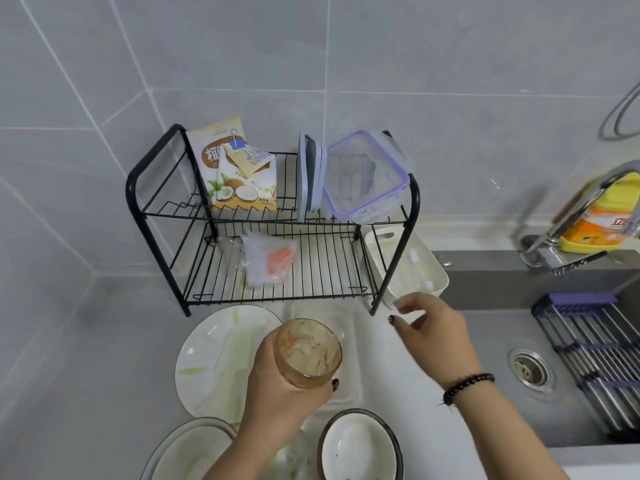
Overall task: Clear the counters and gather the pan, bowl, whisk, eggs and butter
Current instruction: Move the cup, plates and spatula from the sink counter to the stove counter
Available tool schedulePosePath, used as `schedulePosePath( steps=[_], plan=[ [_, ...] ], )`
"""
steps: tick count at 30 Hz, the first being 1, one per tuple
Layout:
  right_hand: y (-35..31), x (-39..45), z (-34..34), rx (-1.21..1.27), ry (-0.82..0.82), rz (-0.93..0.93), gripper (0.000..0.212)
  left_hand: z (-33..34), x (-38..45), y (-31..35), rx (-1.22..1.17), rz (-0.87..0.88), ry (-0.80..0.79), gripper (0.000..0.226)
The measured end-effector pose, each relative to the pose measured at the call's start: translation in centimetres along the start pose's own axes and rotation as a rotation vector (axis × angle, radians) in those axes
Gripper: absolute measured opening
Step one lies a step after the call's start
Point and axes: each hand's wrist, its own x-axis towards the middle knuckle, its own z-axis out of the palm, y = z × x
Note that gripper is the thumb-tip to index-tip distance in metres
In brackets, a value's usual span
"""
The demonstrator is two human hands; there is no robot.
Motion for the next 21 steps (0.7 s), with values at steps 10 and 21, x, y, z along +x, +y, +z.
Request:
schedulePosePath(
  steps=[10, 21],
  plan=[
    [12.7, 3.5, 2.1, -0.233, -0.325, 0.507, 0.012, 3.3, 0.2, -1.0, 0.082, -0.014, 0.004, 0.086],
    [13.1, 5.8, 4.2, -0.441, -0.387, 0.473, 0.014, 5.2, 0.2, -0.6, 0.107, -0.046, 0.039, 0.085]
  ],
)
